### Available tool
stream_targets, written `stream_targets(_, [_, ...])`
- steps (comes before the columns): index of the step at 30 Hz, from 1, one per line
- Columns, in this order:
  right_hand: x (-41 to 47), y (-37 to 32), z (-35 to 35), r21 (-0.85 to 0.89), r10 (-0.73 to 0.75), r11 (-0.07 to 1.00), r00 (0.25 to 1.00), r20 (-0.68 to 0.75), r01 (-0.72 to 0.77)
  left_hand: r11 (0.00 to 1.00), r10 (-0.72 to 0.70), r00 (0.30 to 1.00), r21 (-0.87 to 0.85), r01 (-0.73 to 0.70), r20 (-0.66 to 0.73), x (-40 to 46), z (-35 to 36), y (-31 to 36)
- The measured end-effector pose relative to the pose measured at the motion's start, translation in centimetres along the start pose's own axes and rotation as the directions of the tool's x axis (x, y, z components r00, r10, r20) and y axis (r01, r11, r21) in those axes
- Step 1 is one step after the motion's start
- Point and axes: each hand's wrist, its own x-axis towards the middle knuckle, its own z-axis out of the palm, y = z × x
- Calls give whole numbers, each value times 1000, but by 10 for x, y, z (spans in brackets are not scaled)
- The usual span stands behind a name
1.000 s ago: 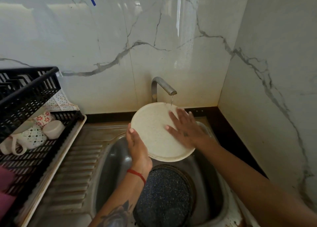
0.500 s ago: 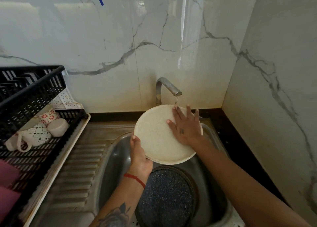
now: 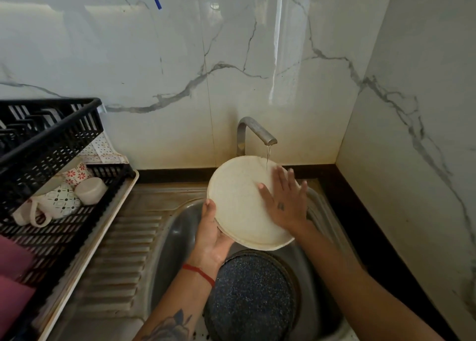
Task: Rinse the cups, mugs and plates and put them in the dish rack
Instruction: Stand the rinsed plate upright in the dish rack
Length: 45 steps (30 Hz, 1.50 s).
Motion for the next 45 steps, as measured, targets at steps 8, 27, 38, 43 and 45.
stream_targets(8, [-29, -18, 25, 207, 181, 961, 983, 22, -182, 969, 167, 986, 185, -166, 10, 0, 0, 4])
stream_targets(27, [-57, 16, 35, -80, -783, 615, 620, 56, 784, 885, 332, 931, 292, -363, 153, 4, 2, 42])
stream_targets(38, [10, 4, 7, 244, -76, 962, 981, -180, 119, 894, 247, 948, 331, -303, 200, -5, 11, 21])
stream_targets(43, [1, -62, -10, 142, -331, 917, 909, -253, 373, 954, 179, 972, 214, -210, 153, -8, 9, 12])
stream_targets(45, [-19, -76, 1, 29, -530, 835, 815, -234, 550, 951, 186, 974, 224, -212, 132, -6, 3, 15])
